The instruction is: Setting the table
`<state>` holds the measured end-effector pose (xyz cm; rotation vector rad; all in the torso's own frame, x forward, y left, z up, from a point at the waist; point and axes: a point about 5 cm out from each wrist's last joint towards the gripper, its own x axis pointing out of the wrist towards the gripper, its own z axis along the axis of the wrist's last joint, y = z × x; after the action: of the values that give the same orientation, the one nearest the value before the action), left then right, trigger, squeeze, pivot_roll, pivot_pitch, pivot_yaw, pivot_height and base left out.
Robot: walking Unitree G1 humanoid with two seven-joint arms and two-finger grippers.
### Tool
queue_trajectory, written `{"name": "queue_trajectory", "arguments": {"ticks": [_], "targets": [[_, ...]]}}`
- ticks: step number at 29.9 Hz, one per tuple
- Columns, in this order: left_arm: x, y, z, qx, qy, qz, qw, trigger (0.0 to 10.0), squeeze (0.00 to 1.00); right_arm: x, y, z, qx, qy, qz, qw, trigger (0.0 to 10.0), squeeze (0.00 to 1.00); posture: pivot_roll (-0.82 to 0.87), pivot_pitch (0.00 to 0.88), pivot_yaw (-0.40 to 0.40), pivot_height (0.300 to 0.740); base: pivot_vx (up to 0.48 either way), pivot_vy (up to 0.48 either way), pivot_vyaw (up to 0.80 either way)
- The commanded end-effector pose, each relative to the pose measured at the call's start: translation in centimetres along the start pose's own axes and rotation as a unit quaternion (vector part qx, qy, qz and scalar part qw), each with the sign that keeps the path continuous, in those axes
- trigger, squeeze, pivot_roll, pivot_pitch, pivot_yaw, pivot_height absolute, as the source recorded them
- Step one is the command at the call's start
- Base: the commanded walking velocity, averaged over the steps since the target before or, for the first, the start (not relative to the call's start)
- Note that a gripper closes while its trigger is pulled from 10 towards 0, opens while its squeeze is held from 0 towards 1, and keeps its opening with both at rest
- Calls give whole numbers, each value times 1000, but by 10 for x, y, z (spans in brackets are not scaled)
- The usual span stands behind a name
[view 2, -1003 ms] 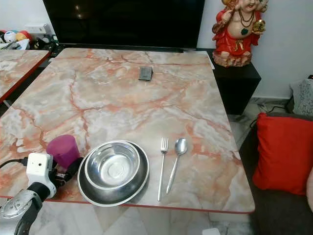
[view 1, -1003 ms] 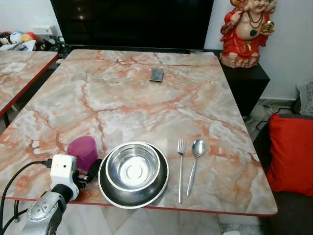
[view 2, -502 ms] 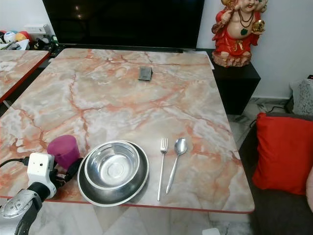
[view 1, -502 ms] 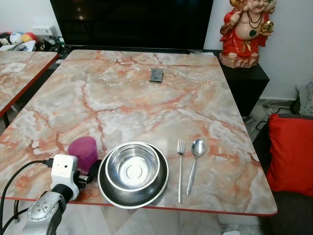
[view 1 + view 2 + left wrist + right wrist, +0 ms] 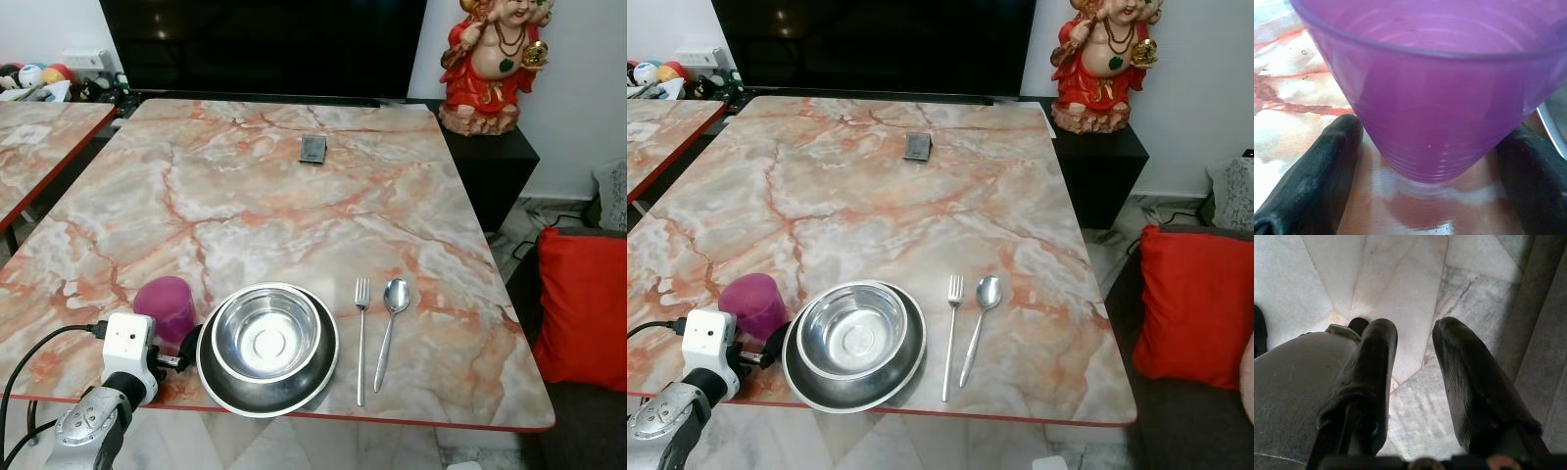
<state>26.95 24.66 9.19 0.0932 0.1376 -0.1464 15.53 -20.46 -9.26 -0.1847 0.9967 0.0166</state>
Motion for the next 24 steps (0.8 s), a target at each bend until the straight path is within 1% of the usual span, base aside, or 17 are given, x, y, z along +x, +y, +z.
{"name": "queue_trajectory", "arguments": {"ticks": [1, 2, 3, 4, 6, 17, 21, 24], "targets": [[-2, 1, -6, 5, 18, 3, 1000, 10000, 749, -1, -2, -5, -4, 10, -1, 1000, 10000, 0, 17, 107, -16, 740, 0, 0, 0], [-2, 1, -6, 4, 17, 3, 1000, 10000, 694, -1, -2, -5, -4, 10, -1, 1000, 10000, 0, 17, 107, -16, 740, 0, 0, 0], [-2, 1, -6, 2, 17, 3, 1000, 10000, 604, -1, -2, -4, -4, 10, -2, 1000, 10000, 0, 16, 105, -18, 740, 0, 0, 0], [-2, 1, -6, 2, 17, 3, 1000, 10000, 604, -1, -2, -4, -4, 10, -2, 1000, 10000, 0, 16, 105, -18, 740, 0, 0, 0], [-3, 2, -6, 0, 16, 2, 1000, 10000, 0, -1, -2, -4, -4, 10, -2, 1000, 10000, 0, 16, 105, -18, 740, 0, 0, 0], [-12, 3, -6, -3, 16, 0, 1000, 10000, 0, -1, -2, -4, -6, 9, -1, 1000, 10000, 0, 21, 103, -19, 740, 0, 0, 0], [-19, 2, -8, -6, 17, 3, 1000, 10000, 0, -1, -2, -4, -6, 9, -1, 1000, 10000, 0, 22, 100, -18, 740, 0, 0, 0], [-22, 1, -9, -7, 18, 5, 1000, 10000, 0, -1, -2, -4, -7, 9, -1, 1000, 10000, 0, 22, 100, -18, 740, 0, 0, 0]]}}
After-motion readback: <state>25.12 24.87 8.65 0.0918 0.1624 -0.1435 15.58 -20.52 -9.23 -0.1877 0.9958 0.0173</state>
